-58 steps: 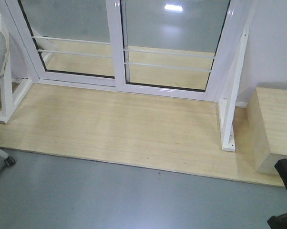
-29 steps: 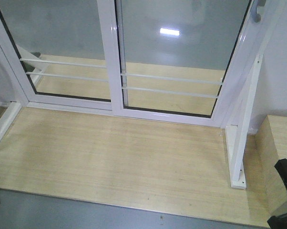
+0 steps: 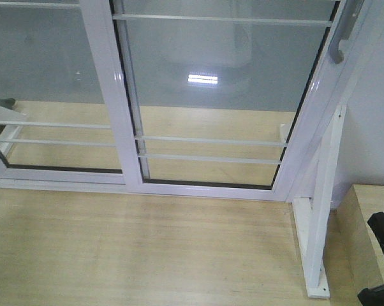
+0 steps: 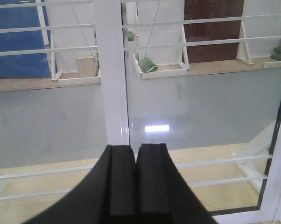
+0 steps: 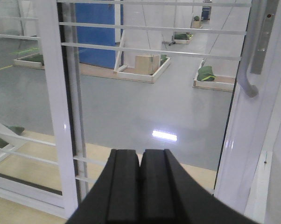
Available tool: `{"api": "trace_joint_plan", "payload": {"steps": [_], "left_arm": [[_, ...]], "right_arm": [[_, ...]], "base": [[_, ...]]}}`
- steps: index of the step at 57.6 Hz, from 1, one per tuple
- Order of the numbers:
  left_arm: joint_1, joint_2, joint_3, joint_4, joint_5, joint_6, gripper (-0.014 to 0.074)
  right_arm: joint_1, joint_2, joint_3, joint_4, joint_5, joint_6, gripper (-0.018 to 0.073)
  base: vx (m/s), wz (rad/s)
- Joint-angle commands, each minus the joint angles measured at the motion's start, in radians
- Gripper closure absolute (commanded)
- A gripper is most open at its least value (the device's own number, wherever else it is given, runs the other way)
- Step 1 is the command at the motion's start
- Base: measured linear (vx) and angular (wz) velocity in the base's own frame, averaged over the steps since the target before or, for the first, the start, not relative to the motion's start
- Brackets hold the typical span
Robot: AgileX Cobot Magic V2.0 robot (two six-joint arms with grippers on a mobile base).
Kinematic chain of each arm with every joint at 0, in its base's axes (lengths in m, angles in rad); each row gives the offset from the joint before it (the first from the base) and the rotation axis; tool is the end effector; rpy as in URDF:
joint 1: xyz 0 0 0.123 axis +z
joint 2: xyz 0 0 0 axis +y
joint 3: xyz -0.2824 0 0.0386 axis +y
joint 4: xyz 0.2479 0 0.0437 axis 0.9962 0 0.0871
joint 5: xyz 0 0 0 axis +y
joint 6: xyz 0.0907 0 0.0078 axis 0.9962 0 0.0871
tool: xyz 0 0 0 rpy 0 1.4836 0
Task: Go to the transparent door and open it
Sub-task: 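Drive forward up to the white-framed glass sliding door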
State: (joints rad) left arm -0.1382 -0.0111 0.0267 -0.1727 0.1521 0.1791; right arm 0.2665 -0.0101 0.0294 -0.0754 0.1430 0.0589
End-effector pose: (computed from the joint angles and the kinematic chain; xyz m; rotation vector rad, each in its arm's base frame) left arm 0.0556 -0.0101 0.1910 0.1406 1.6444 -0.1204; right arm 0.0549 0.0140 0.1907 -0.2237 1.6334 0.1825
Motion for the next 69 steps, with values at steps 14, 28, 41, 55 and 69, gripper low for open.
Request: {"api": "trace_joint_plan", "payload": {"steps": [14, 28, 41, 55, 69], "left_arm": [[0.000, -0.013, 0.028, -0.004, -0.084, -0.005, 0.0602], [0.000, -0.013, 0.028, -0.004, -0.084, -0.005, 0.0602], [0.000, -0.013, 0.028, -0.004, -0.084, -0.005, 0.0602], [0.000, -0.013, 0.028, -0.004, -0.084, -0.005, 0.0602], [0.000, -0.013, 0.028, -0.004, -0.084, -0.005, 0.0602]], "right_arm": [[-0.006, -0.014, 0.014, -0.006, -0.080, -0.007, 0.0559], [-0.006, -0.014, 0.014, -0.006, -0.080, -0.007, 0.0559], [-0.006, -0.014, 0.014, -0.006, -0.080, -0.007, 0.0559], [-0.004, 0.001, 0.013, -0.006, -0.073, -0.007, 0.0559], [-0.005, 0.004, 0.013, -0.006, -0.074, -0.007, 0.0559]], "base": [[0.37, -0.22], [0.30, -0.14], [0.17, -0.04], [0.03, 0.03], [0.00, -0.01]]}}
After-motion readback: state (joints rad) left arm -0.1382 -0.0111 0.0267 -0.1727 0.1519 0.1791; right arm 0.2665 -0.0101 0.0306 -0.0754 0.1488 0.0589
